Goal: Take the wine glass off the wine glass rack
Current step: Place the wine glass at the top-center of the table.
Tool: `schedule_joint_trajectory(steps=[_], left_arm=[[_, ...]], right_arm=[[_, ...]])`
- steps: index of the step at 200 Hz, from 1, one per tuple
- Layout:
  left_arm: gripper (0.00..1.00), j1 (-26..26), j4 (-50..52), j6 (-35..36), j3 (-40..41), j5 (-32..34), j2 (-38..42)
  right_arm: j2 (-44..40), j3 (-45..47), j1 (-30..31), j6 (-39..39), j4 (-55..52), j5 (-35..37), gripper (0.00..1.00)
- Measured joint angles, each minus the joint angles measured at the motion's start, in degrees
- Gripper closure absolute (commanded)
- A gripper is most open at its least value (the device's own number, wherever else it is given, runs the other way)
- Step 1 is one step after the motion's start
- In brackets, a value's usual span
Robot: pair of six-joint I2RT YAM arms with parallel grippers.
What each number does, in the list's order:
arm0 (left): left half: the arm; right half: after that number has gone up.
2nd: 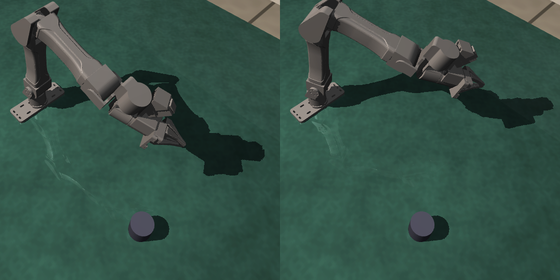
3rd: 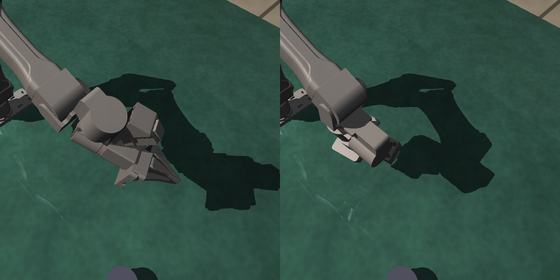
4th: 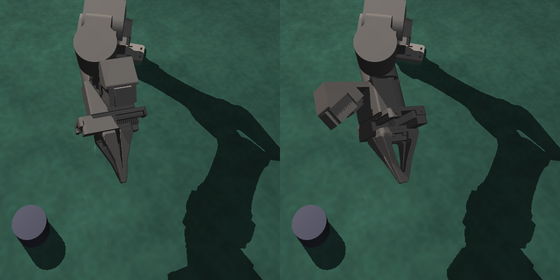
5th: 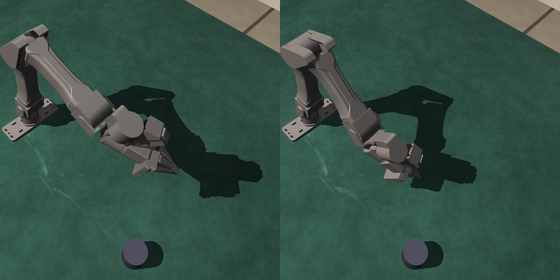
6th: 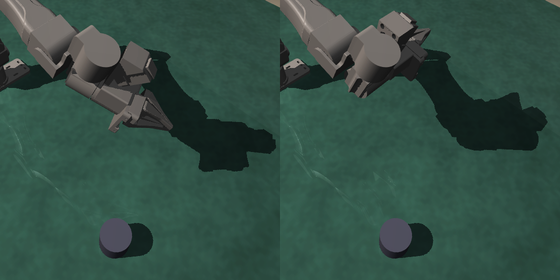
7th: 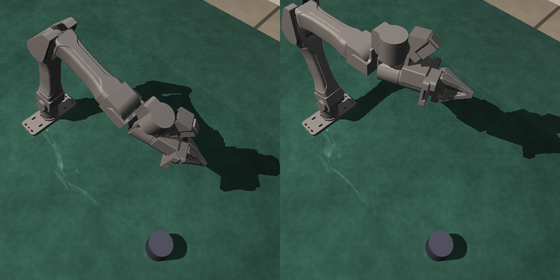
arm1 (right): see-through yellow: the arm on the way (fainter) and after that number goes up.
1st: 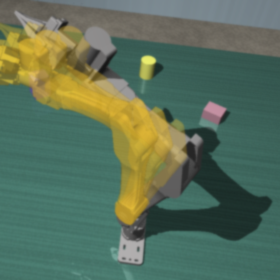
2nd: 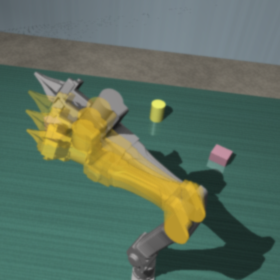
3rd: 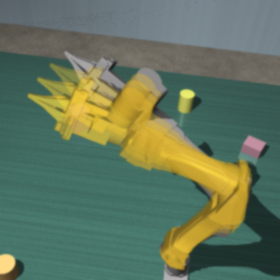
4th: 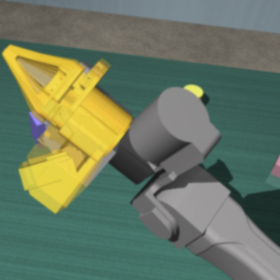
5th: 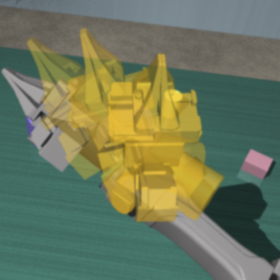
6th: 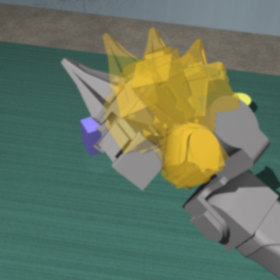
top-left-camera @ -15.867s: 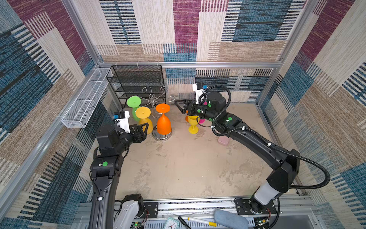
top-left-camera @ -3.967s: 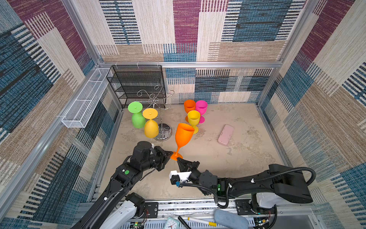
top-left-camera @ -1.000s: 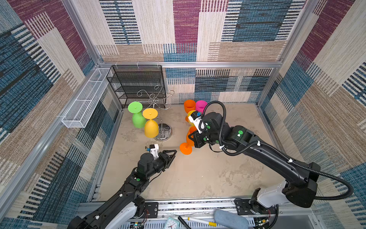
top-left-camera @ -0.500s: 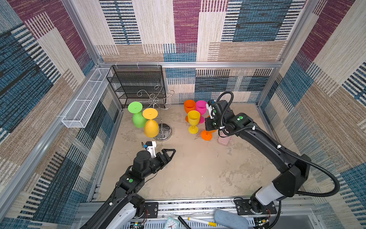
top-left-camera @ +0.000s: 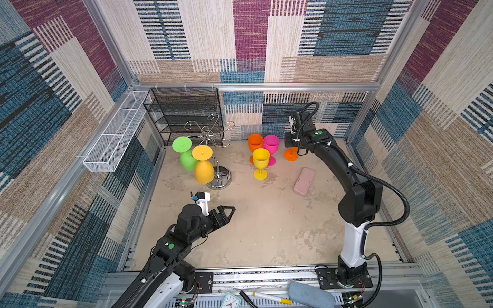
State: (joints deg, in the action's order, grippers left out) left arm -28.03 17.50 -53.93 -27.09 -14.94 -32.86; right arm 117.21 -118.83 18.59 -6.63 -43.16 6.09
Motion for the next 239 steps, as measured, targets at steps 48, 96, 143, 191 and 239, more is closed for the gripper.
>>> schedule_joint_trajectory(steps=[48,96,143,191,239], left_arm=[[0.15,0.00,2.10,1.84,-1.60,0.59,0.09],[0.15,0.00,4.55,3.04,-2.75,1.29,1.79],[0.15,0.00,6.78,3.52,-3.13,2.54,2.89],[0.16,0.00,7.17,3.52,-3.13,2.54,3.41],[0.16,0.00,7.34,3.52,-3.13,2.54,4.20]], right_arm=[[13.03,-17.70,-2.34,4.04,-4.68,-0.74,1.00],[19.19,-26.51,-2.54,6.27,-8.90,-2.69,1.00],[19.26,-22.86,-2.56,6.56,-9.44,-5.64,1.00],[18.82,-19.34,-2.58,6.67,-9.42,-6.54,1.00],[18.64,-19.17,-2.58,6.95,-9.35,-6.51,0.63]])
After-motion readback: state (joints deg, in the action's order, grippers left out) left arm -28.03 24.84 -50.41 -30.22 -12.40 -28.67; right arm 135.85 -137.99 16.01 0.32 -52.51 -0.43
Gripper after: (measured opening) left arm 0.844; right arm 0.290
